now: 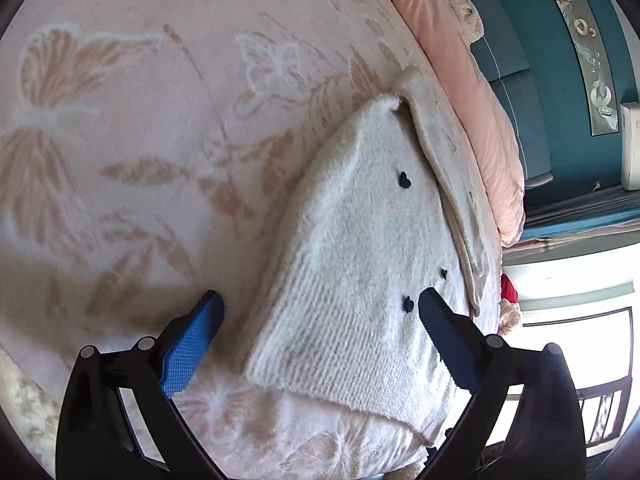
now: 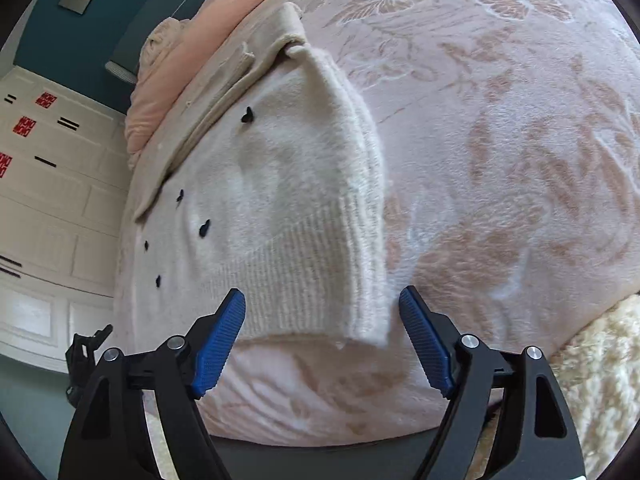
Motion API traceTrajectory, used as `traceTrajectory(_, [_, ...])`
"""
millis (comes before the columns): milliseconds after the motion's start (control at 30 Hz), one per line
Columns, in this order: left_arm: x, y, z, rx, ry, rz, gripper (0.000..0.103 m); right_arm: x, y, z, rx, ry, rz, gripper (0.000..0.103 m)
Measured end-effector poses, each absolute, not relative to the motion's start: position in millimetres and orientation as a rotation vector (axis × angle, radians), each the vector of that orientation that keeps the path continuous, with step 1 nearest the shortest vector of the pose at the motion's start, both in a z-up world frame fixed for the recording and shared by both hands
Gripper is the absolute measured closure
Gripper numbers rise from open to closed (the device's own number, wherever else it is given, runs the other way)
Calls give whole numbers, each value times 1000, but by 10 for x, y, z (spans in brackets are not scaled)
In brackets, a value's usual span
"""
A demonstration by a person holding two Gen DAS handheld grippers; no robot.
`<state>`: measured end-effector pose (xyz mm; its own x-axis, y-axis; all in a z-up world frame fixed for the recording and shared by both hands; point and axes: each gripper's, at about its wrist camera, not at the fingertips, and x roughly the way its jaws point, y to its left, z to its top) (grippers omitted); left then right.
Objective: Fold small clothes
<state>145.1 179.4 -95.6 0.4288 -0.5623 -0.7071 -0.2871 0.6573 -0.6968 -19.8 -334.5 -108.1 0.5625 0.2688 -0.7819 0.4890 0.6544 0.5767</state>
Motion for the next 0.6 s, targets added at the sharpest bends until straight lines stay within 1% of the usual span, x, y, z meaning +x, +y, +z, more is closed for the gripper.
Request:
traceTrajectory(133, [1525,1543,-940,-840,1177,-242,5,0,-3227,-1079,852,970,-174,20])
traceTrajectory(167, [1544,1505,-952,-840,1192,-244,7,26,-3218,-1070,858,959,-174,23])
traceTrajectory(200, [1557,1471,-952,-833,1203,-240,15,56,-3213,-1061,860,952,-176,36])
traceTrajectory(233, [1569,1443,-938,-818,1211,-239,21,91,-3206,-1058,860,958,-178,46])
traceTrajectory(267, [1576,1408,-924,-808,1222,-246,44,116,-3206,-1062,863,971,-179,69])
traceTrajectory(300, [1602,1376,-919,-804,1248,-261,72,134,-3218,-1069,879,980,-175,87])
traceTrajectory(333, [1611,1357,-923,-806,1277,-272,85,145,-3233,-1067,910,977,-155,89])
traceTrajectory(367, [1597,1358,-900,-803,1287,-269,89,133,-3250,-1034,925,966,-154,89])
traceTrajectory(400, [1559,1375,-838,-790,1275,-254,91,110,-3255,-971,923,950,-154,91])
traceTrajectory(600, [1156,1531,-308,-729,1174,-320,94,-170,-3211,-395,816,893,-80,94])
